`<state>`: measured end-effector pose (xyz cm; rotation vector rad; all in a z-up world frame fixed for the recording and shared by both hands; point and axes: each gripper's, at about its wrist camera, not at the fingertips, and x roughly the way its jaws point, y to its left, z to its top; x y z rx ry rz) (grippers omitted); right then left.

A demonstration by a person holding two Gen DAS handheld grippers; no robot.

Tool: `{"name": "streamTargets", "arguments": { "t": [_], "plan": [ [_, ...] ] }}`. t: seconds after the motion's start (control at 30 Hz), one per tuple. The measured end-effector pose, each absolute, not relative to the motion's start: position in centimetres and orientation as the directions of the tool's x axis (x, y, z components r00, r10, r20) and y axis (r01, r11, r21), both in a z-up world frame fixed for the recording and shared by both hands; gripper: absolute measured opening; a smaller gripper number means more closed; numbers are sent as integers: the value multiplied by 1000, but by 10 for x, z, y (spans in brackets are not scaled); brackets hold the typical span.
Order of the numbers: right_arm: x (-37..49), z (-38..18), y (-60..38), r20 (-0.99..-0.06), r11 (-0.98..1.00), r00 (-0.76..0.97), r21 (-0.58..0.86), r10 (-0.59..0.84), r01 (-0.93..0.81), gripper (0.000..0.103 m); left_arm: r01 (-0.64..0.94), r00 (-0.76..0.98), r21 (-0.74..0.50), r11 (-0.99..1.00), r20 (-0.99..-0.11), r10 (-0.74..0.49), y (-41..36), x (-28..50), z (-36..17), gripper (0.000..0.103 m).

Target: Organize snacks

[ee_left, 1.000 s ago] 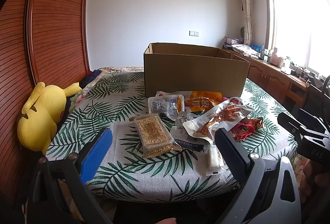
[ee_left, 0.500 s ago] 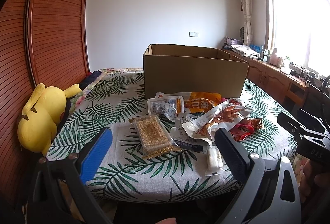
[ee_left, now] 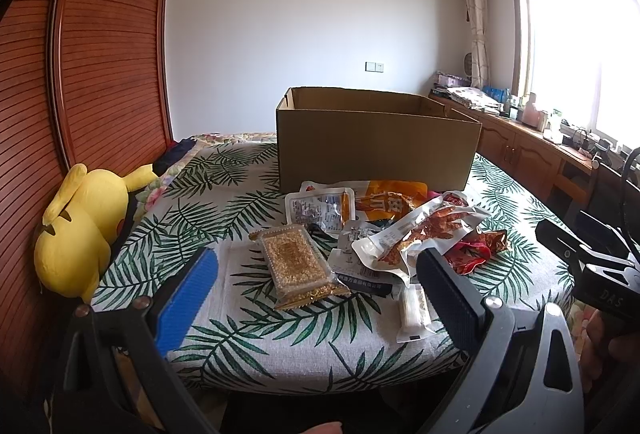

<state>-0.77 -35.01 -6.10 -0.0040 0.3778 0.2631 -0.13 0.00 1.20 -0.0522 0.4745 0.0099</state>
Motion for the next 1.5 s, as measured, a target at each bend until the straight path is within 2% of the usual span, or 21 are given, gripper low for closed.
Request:
{"name": "streamTargets", "arguments": {
  "t": [0.53, 0.87, 1.13, 1.33, 1.4, 1.5],
  "plan": [
    [-8, -61, -351, -366, 966, 896, 45, 252, -253, 103, -15, 889, -46, 999, -459, -8, -2, 0, 11, 100],
    [-4, -65, -351, -387, 967, 888, 46, 250, -252, 103, -1, 867, -46, 999, -498, -22, -5, 7, -3, 100],
    [12, -76, -350, -426, 963, 868, 31, 254, -267, 103, 62, 824, -61, 996, -560, -85, -16, 31, -20, 99],
    [30, -86, -349, -474, 956, 841, 10, 263, -294, 103, 126, 761, -108, 986, -627, -165, -27, 47, -32, 94],
    [34, -89, -351, -491, 953, 828, 14, 270, -303, 102, 147, 744, -117, 982, -642, -188, -30, 49, -34, 86],
    [40, -91, -355, -513, 949, 813, 5, 274, -316, 102, 185, 721, -122, 975, -657, -218, -39, 49, -38, 83]
  ]
}}
